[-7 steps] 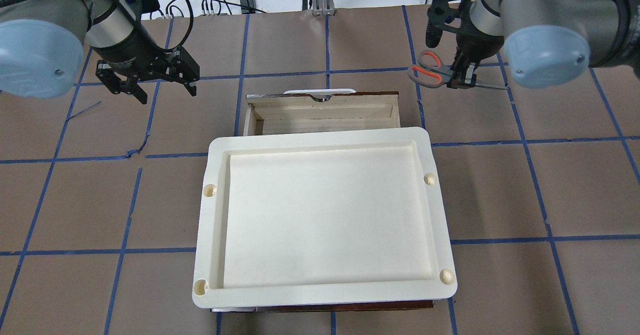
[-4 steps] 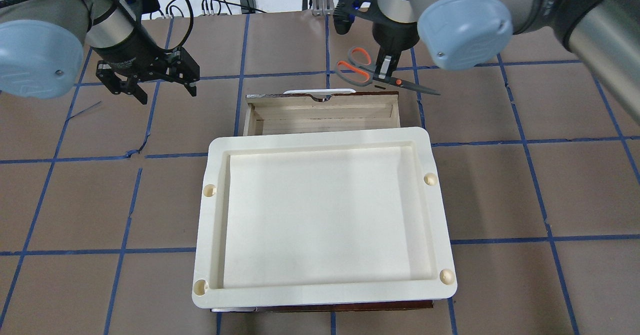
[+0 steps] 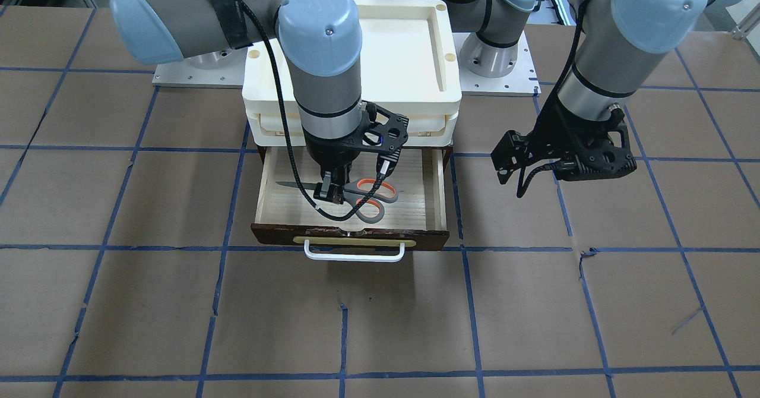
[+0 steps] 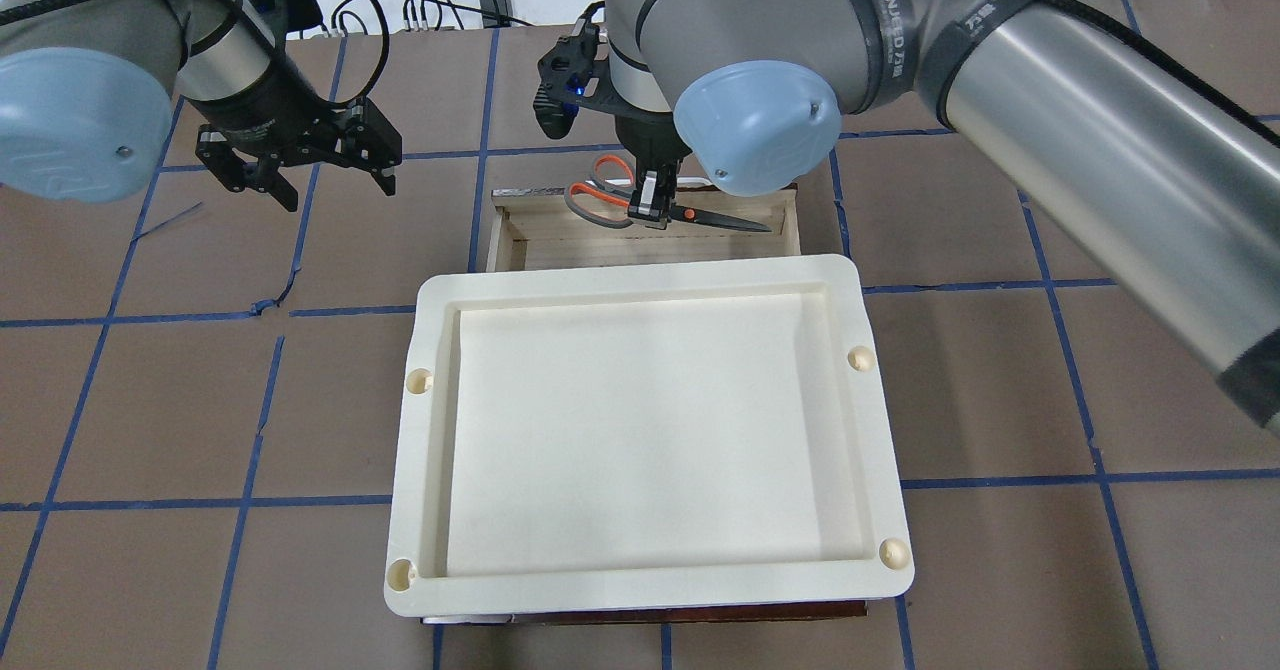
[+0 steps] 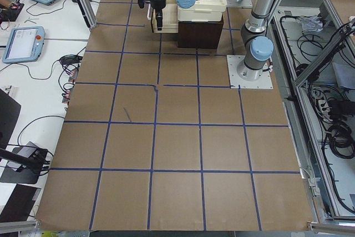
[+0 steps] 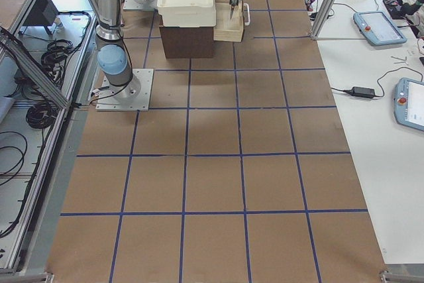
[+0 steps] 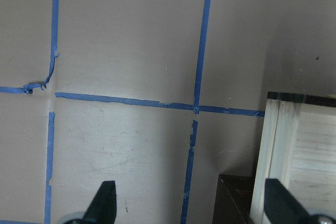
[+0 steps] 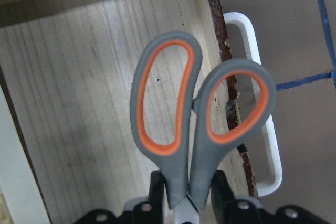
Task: Put scissors in drawer and close it
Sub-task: 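Lower the scissors into the drawer and open the right gripper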
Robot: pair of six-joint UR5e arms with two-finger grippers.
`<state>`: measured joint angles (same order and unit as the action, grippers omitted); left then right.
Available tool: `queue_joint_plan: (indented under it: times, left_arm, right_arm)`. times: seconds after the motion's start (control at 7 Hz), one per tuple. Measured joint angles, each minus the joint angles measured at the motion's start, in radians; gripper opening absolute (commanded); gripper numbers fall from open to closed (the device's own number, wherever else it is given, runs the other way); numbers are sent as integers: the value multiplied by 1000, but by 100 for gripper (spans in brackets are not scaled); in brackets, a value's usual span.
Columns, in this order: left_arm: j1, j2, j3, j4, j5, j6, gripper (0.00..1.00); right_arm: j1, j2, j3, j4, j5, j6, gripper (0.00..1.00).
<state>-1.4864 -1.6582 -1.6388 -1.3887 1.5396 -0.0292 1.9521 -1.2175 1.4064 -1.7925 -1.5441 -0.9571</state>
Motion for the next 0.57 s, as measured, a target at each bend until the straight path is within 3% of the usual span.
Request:
queue_joint_plan:
  times: [0.57]
  left_arm:
    - [13, 0, 0, -7, 4, 1, 100]
  right_arm:
    - [48, 48, -10, 15, -33, -128, 13]
